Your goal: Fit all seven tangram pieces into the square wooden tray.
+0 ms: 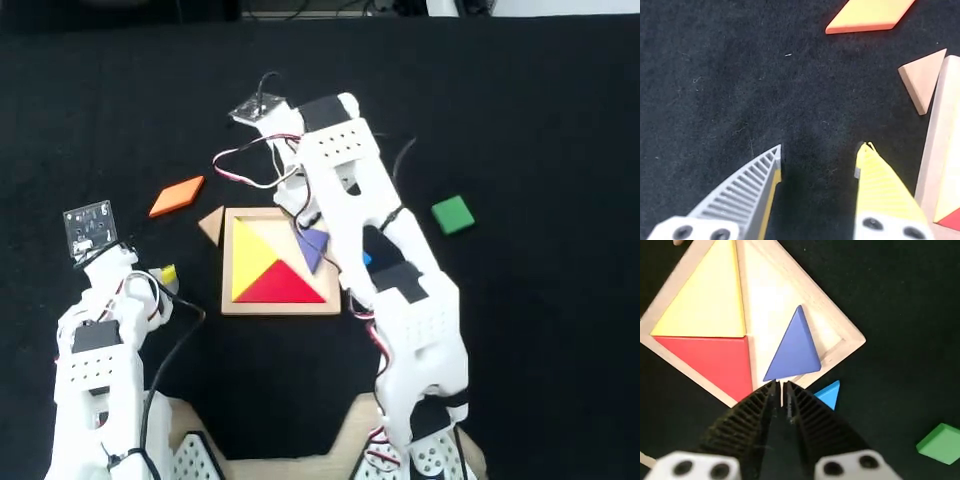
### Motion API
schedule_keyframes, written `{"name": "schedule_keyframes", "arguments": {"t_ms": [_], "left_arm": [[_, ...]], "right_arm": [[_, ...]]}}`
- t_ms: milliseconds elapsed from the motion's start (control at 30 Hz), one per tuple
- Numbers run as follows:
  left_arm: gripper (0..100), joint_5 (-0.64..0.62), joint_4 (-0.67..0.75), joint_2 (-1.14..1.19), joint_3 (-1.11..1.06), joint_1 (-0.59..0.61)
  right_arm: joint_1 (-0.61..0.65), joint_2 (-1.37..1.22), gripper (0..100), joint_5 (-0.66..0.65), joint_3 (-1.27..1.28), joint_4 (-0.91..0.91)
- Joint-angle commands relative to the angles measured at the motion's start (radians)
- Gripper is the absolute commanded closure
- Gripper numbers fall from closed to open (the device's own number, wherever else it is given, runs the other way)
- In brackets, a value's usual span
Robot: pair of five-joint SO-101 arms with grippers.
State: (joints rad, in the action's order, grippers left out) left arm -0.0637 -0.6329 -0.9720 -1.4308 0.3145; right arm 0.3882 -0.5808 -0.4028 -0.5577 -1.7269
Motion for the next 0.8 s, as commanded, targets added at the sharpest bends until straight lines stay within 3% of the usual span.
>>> {"name": "schedule_keyframes", "arguments": {"t_ms": [0, 500, 767], "left_arm": [[76, 0.008, 0.02, -0.014, 0.007, -0.004], [76, 0.008, 0.02, -0.014, 0.007, -0.004], [76, 0.008, 0.02, -0.014, 0.007, -0.005]], "right_arm": [[-0.063, -0.008, 98.8, -0.011, 0.022, -0.018], [-0.078, -0.14, 98.8, -0.044, -0.002, 0.089], [-0.026, -0.07, 98.8, -0.037, -0.099, -0.038]]}}
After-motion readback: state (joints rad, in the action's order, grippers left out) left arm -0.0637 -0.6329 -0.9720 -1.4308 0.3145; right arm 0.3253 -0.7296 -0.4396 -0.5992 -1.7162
